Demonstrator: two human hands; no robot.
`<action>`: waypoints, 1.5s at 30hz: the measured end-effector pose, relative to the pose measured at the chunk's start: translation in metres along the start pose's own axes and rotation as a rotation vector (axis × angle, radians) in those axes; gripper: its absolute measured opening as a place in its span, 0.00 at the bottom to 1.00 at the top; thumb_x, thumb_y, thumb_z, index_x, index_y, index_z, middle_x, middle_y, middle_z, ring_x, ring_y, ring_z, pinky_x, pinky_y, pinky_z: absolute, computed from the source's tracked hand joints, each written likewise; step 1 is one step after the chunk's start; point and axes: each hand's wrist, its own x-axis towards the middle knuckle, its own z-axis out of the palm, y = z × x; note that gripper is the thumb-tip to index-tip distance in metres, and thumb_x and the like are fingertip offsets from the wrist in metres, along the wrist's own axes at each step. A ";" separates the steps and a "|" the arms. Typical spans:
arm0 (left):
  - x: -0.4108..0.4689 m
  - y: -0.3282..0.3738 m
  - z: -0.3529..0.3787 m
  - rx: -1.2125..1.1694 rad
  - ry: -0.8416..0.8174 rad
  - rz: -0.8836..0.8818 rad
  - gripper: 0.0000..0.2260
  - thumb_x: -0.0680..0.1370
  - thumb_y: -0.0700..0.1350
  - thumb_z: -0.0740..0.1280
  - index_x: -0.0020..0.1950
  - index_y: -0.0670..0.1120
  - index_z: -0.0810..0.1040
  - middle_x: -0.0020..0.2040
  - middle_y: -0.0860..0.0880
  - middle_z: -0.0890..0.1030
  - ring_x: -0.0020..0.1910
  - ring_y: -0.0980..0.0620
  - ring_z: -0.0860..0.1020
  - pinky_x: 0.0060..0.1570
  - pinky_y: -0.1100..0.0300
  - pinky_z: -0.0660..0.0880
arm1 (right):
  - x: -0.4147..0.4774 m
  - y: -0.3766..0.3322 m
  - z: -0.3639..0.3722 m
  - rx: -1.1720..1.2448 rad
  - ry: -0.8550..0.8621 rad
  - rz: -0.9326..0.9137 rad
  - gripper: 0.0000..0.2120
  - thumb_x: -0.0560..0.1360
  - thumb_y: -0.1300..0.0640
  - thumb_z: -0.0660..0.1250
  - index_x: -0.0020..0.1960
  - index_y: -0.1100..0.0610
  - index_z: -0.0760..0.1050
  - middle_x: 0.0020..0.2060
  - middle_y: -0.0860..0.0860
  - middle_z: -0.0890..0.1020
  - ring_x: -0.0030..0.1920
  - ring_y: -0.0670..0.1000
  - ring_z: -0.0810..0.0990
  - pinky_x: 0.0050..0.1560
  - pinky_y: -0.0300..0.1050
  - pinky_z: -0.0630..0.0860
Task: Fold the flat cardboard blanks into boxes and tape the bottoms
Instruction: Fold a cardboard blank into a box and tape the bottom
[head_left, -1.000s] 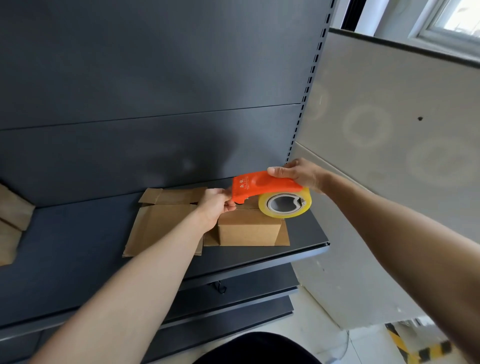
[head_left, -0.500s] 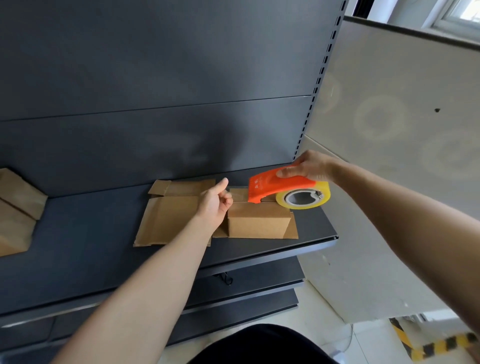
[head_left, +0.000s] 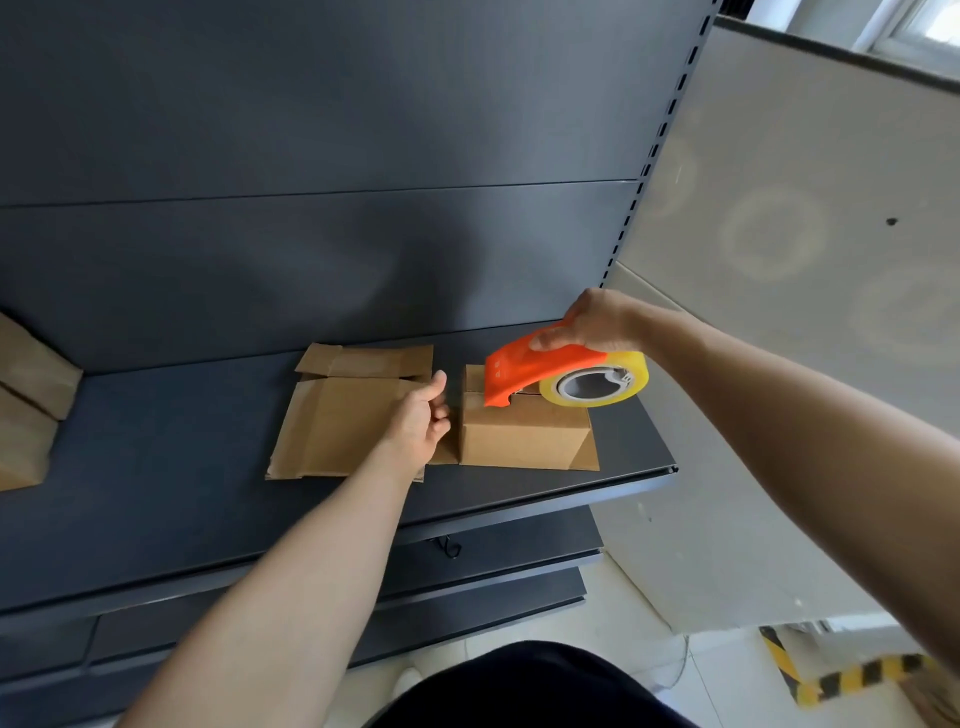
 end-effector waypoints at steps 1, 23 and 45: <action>0.001 0.002 0.000 0.041 0.002 0.010 0.08 0.77 0.46 0.68 0.45 0.43 0.72 0.37 0.50 0.68 0.31 0.56 0.64 0.34 0.68 0.65 | 0.000 0.000 -0.001 0.001 0.001 0.001 0.25 0.68 0.33 0.68 0.42 0.57 0.75 0.36 0.53 0.77 0.38 0.53 0.77 0.40 0.44 0.70; 0.006 0.017 0.010 0.696 0.137 -0.158 0.19 0.75 0.58 0.68 0.50 0.43 0.70 0.38 0.47 0.71 0.33 0.52 0.71 0.27 0.63 0.70 | 0.007 -0.012 0.005 0.010 0.027 0.007 0.23 0.69 0.35 0.69 0.35 0.55 0.70 0.32 0.51 0.75 0.34 0.50 0.74 0.32 0.42 0.67; -0.009 0.018 0.035 0.796 0.093 0.168 0.15 0.74 0.43 0.72 0.58 0.43 0.73 0.56 0.42 0.78 0.56 0.43 0.78 0.56 0.47 0.77 | 0.005 -0.008 0.007 0.049 0.051 0.034 0.24 0.68 0.35 0.70 0.37 0.56 0.71 0.33 0.52 0.76 0.34 0.51 0.75 0.40 0.45 0.70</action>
